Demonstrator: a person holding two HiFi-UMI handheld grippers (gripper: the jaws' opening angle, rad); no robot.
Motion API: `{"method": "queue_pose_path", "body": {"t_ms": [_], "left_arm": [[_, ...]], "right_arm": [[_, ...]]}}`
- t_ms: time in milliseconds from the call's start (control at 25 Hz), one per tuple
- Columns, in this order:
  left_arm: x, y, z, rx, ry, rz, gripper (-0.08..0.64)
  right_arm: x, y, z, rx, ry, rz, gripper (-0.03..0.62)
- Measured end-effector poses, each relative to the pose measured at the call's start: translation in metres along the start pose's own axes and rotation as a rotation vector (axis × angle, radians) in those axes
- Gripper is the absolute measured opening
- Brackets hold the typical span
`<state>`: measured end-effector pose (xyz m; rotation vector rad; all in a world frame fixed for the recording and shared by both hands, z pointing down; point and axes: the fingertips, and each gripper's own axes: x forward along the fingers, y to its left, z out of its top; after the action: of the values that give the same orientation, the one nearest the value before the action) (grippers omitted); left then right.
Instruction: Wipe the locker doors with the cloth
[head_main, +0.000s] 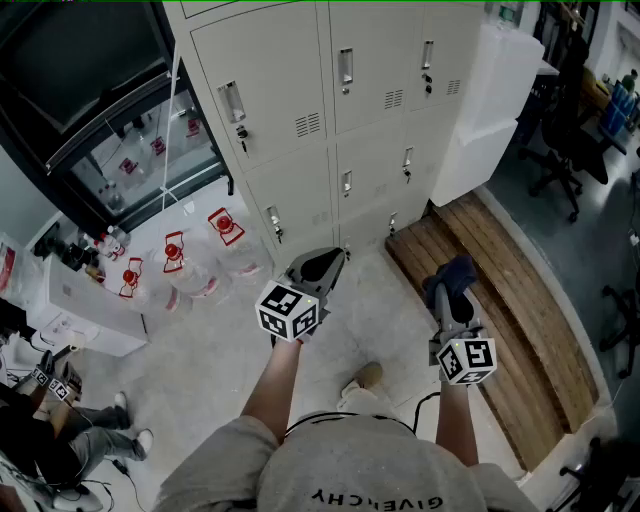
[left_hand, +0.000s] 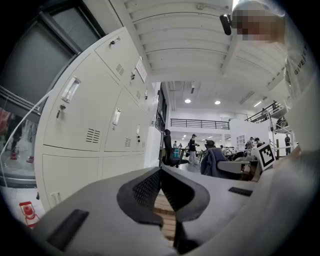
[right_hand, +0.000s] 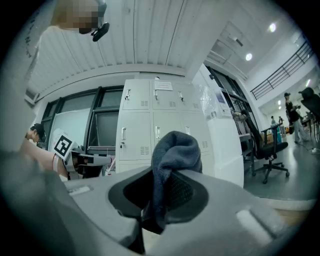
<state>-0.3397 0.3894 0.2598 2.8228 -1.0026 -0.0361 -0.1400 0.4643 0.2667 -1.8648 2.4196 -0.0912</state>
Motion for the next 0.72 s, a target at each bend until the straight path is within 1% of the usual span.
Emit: {"method": "queue_pose_path", "body": {"t_ms": [160, 360, 520, 720], "left_arm": [[0.043, 0.031, 0.011, 0.003, -0.01, -0.008, -0.002], [0.095, 0.056, 0.016, -0.01, -0.012, -0.022, -0.002], [0.135, 0.07, 0.017, -0.017, -0.017, -0.032, -0.002], [0.183, 0.079, 0.019, -0.03, -0.026, -0.054, -0.002]], "right_arm": [[0.046, -0.022, 0.004, -0.001, -0.008, -0.001, 0.051], [0.089, -0.05, 0.002, -0.01, 0.001, -0.009, 0.051], [0.118, -0.074, 0.003, -0.019, 0.005, -0.007, 0.052], [0.143, -0.106, 0.007, -0.012, -0.008, -0.012, 0.052]]}}
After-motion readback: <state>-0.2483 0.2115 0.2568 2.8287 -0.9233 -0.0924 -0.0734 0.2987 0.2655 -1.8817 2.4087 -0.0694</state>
